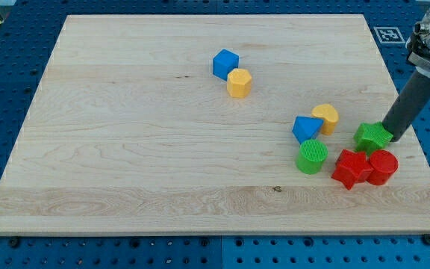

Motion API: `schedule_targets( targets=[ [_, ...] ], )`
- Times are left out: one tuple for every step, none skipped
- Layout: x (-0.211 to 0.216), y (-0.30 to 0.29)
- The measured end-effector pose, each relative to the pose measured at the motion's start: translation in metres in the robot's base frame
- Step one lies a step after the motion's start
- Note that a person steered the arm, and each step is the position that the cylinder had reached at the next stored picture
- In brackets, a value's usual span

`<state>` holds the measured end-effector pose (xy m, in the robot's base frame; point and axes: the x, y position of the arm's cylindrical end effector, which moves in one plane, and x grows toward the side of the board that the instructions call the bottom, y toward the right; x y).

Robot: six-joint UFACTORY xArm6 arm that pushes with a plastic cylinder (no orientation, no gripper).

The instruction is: Push the yellow heart along with the blue triangle down and left a bit

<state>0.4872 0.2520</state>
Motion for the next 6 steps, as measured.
schedule_targets(
  targets=[
    [-0.018, 0.004],
    [-0.04, 0.004],
    [-0.049, -0.013],
    [-0.046, -0.039],
    [-0.036, -0.054],
    [-0.018, -0.073]
  ],
)
